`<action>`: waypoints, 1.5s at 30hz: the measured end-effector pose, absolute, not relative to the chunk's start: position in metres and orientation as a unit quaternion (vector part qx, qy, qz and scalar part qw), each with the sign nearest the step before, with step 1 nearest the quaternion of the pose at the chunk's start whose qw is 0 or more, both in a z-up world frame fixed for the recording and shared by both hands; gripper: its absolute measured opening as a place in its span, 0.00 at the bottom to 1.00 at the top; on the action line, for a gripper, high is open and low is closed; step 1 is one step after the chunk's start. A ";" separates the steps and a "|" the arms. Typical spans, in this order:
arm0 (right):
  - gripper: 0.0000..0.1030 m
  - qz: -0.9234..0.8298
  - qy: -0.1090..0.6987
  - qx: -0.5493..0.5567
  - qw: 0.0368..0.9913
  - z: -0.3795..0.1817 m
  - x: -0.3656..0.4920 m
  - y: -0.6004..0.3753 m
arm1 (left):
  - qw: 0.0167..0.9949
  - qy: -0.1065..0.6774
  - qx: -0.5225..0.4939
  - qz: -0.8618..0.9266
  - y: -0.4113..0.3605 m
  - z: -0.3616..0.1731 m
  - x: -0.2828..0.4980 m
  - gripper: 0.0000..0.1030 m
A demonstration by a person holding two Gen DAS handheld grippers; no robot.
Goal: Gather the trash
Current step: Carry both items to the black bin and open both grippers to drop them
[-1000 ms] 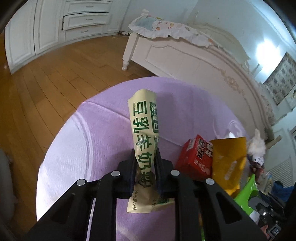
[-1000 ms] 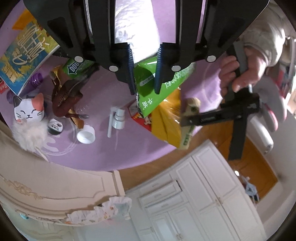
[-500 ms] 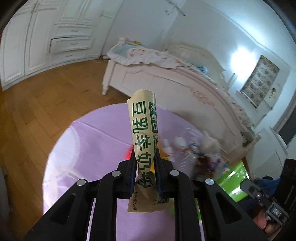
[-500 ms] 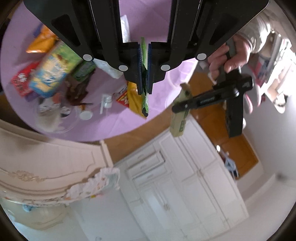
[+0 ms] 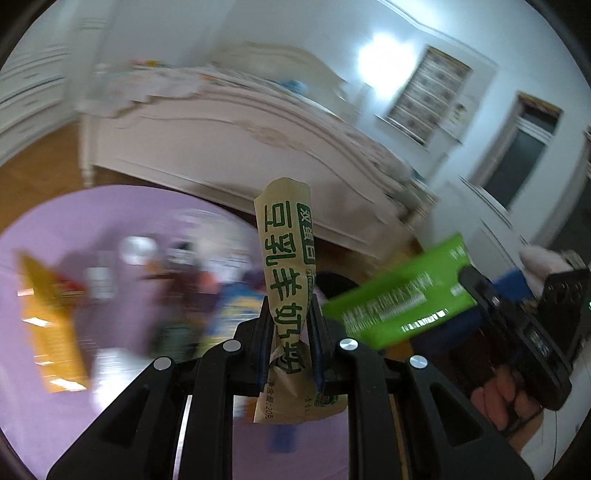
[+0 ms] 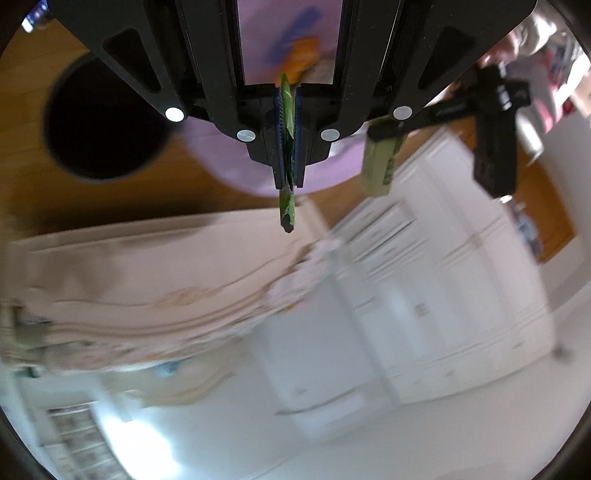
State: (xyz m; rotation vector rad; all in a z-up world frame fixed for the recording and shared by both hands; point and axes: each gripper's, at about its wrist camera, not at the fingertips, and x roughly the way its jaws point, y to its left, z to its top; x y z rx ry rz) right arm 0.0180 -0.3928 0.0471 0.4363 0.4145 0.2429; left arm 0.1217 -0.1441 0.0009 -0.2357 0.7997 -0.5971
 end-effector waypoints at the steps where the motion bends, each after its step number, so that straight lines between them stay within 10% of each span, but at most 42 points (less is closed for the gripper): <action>1: 0.06 0.102 0.204 0.215 0.950 0.043 0.017 -0.403 | 0.867 0.385 -0.108 -0.296 -0.157 -0.002 0.124 0.18; 33: 0.06 -0.050 0.304 0.269 0.913 -0.108 0.085 -0.534 | 0.805 0.471 -0.014 -0.360 -0.364 -0.091 0.190 0.23; 36: 0.27 -0.051 0.314 0.267 0.910 -0.108 0.086 -0.535 | 0.811 0.466 -0.009 -0.353 -0.366 -0.086 0.189 0.56; 40: 0.69 -0.059 0.294 0.274 0.914 -0.099 0.076 -0.532 | 0.824 0.445 -0.009 -0.351 -0.357 -0.075 0.180 0.64; 45: 0.72 -0.036 0.280 0.277 0.918 -0.080 0.067 -0.516 | 0.840 0.420 -0.018 -0.343 -0.329 -0.050 0.163 0.66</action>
